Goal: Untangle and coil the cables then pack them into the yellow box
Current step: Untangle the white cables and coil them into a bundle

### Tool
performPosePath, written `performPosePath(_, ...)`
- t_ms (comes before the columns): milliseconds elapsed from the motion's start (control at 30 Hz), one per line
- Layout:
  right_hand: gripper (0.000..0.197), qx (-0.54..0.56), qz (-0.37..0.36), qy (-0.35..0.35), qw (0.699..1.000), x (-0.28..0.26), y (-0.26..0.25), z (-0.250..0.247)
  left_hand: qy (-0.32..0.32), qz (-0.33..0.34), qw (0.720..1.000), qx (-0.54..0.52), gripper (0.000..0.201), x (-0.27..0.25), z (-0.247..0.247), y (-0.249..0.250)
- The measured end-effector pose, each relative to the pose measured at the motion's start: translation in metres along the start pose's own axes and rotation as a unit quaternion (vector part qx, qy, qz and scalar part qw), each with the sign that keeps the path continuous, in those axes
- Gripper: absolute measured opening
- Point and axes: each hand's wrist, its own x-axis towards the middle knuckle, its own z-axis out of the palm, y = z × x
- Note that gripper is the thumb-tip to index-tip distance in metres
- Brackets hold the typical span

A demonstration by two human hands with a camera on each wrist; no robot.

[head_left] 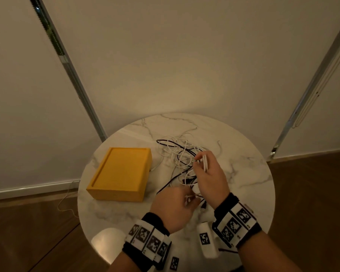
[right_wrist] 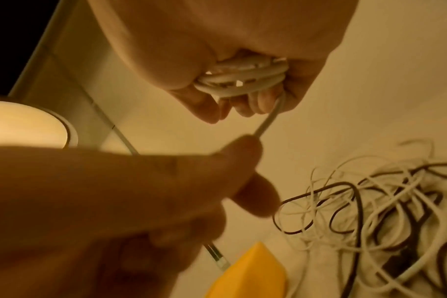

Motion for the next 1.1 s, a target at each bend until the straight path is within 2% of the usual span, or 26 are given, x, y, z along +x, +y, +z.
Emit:
performPosePath(67,0.007,-0.125,-0.02,0.004,0.992,-0.003,0.002,0.001,0.028,0.03,0.997,0.072,0.025,-0.001,0.0,0.006)
performPosePath(133,0.014,-0.235,-0.033,0.016,0.971,-0.002,0.001,-0.002,0.037,0.029,0.995,0.089,0.02,-0.001,-0.001,0.004)
performPosePath(233,0.03,-0.349,-0.023,0.029,0.936,0.0,0.0,-0.011,0.046,0.023,0.999,0.018,0.014,0.001,-0.004,-0.013)
performPosePath(333,0.041,-0.387,-0.027,0.015,0.922,0.0,0.005,-0.012,0.089,0.081,0.988,-0.099,0.011,-0.002,-0.008,-0.016)
performPosePath(400,0.049,-0.364,-0.042,-0.001,0.93,-0.002,0.009,-0.008,0.128,0.117,0.975,-0.14,0.014,-0.003,-0.009,-0.011)
performPosePath(500,0.062,-0.294,-0.101,-0.014,0.95,-0.009,0.01,-0.002,0.156,0.128,0.956,-0.211,0.019,-0.003,-0.011,-0.004)
performPosePath(567,0.062,-0.256,-0.151,-0.014,0.955,-0.013,0.007,0.0,0.163,0.134,0.947,-0.244,0.018,-0.002,-0.013,-0.001)
performPosePath(667,0.077,-0.245,-0.178,-0.04,0.952,-0.014,0.004,0.003,0.182,0.147,0.938,-0.256,0.017,-0.003,-0.017,-0.002)
performPosePath(733,0.082,-0.252,-0.179,-0.051,0.95,-0.014,0.003,0.004,0.186,0.152,0.938,-0.249,0.017,-0.003,-0.019,-0.007)
performPosePath(833,0.079,-0.235,-0.166,-0.057,0.956,-0.014,0.001,0.004,0.183,0.162,0.936,-0.253,0.021,-0.004,-0.022,-0.017)
performPosePath(933,0.08,-0.187,-0.152,-0.081,0.967,-0.011,0.0,0.003,0.201,0.13,0.928,-0.285,0.025,-0.006,-0.024,-0.022)
performPosePath(1033,0.071,-0.092,-0.098,-0.141,0.981,-0.01,0.001,0.002,0.21,0.075,0.908,-0.353,0.008,-0.008,-0.024,-0.025)
performPosePath(1100,0.063,-0.076,-0.079,-0.178,0.978,-0.012,0.003,0.005,0.205,0.073,0.904,-0.367,0.004,-0.009,-0.028,-0.026)
